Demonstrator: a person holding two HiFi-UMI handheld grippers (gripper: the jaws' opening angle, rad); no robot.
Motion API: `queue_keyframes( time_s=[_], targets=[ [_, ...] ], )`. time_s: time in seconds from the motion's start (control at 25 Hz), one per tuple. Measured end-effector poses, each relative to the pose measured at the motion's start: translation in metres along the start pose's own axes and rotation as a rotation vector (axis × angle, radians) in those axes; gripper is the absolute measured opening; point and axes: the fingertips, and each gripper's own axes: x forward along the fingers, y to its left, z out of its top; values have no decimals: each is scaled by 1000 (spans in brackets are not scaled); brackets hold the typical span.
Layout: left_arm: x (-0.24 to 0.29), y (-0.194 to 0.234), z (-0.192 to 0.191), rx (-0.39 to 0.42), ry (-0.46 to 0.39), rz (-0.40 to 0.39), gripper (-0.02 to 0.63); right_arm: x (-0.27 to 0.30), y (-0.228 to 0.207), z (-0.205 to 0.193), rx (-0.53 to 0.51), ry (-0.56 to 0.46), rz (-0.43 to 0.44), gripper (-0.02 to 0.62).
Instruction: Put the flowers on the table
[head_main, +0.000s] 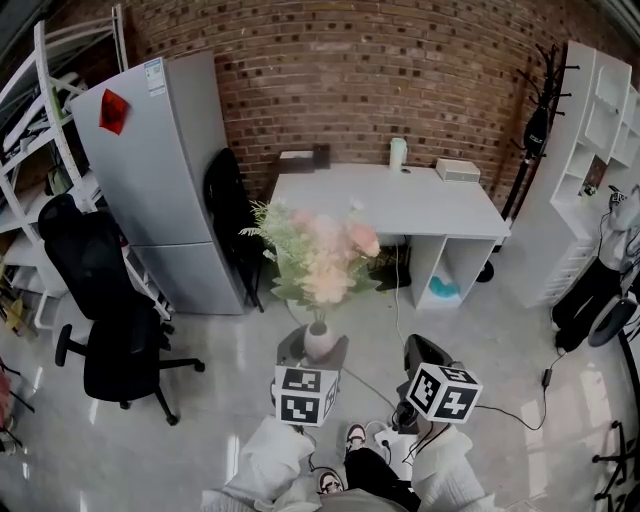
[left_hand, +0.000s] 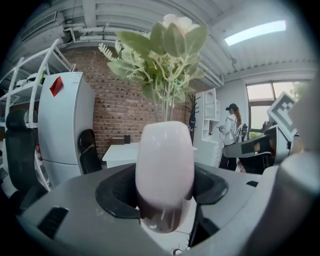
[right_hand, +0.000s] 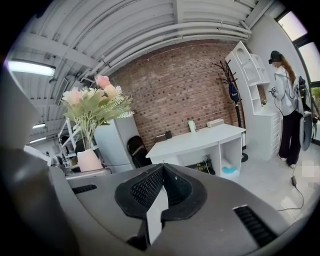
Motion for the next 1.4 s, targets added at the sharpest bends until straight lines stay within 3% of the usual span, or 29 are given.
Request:
queue_keyframes(
  time_s=[0.4, 0.76, 1.4],
  targets=[
    [66, 9, 25, 26, -26, -1, 285, 66, -29, 25, 35, -22, 2, 23],
    [170, 30, 66, 60, -51, 30, 284, 155, -73, 74, 48, -23, -5, 23],
    [322, 28, 115, 40, -75, 34, 284, 274, -153, 147, 16, -11, -28, 23]
  ],
)
